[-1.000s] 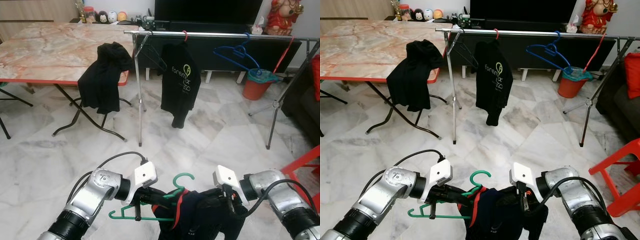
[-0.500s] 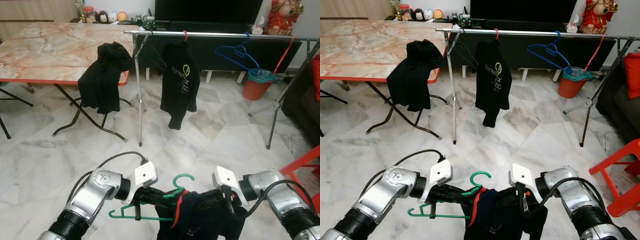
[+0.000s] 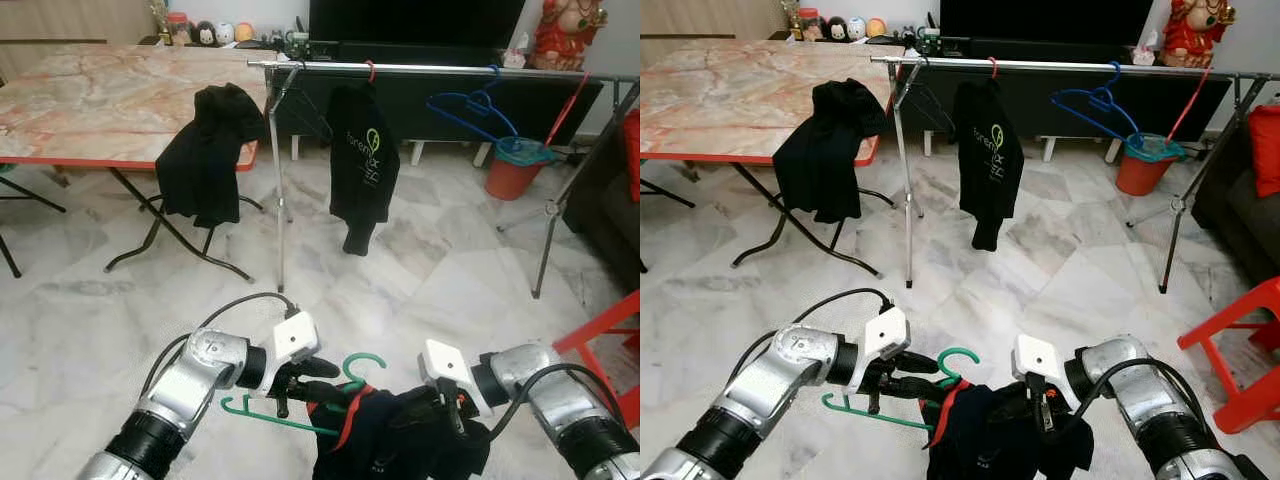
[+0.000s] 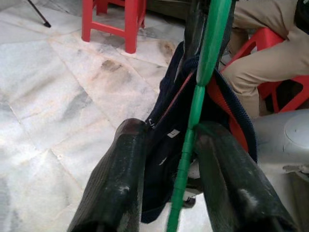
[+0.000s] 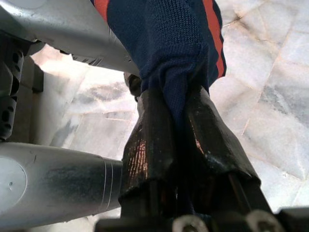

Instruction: Hang hanger

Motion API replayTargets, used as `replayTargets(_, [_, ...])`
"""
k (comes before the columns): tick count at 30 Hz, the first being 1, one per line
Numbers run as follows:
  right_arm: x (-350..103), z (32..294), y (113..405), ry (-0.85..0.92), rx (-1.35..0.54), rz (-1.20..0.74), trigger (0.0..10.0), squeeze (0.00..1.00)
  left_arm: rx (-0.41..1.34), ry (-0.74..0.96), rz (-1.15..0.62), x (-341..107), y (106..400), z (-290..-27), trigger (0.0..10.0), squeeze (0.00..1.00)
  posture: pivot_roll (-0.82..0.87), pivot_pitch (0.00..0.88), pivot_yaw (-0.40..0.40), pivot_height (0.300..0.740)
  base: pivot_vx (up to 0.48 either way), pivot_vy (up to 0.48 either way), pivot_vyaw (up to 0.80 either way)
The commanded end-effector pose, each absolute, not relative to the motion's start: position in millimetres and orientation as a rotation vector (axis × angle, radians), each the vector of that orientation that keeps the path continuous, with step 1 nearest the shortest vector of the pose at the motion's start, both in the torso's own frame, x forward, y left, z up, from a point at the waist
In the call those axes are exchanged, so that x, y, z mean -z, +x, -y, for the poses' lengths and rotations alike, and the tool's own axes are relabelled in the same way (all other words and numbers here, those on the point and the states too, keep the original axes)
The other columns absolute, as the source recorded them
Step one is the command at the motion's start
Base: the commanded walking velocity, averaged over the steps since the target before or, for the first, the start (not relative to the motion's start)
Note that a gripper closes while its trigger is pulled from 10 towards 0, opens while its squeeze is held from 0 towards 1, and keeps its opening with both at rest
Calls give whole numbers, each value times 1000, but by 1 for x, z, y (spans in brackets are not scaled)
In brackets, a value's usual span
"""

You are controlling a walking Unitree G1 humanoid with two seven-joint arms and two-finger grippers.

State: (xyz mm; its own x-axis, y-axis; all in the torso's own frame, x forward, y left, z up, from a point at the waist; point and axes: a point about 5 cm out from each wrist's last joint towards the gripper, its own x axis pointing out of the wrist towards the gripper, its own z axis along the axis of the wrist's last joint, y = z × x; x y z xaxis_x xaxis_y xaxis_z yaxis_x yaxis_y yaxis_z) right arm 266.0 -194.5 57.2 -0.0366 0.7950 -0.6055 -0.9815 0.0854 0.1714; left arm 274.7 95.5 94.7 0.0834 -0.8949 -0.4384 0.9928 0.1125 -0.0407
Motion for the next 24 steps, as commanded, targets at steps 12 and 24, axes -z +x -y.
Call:
replayTargets(12, [-55,208,277,-495,-1340,-686,0,0,1416,473,-446,-106,289,-128,10000,1000,-81,0,-38,740,0,0,0])
replayTargets(24, [-51,234,285,-547,-1031,-685,0,0,1117,436,-405,-111,306,-165,10000,1000,-81,0,-39,740,0,0,0])
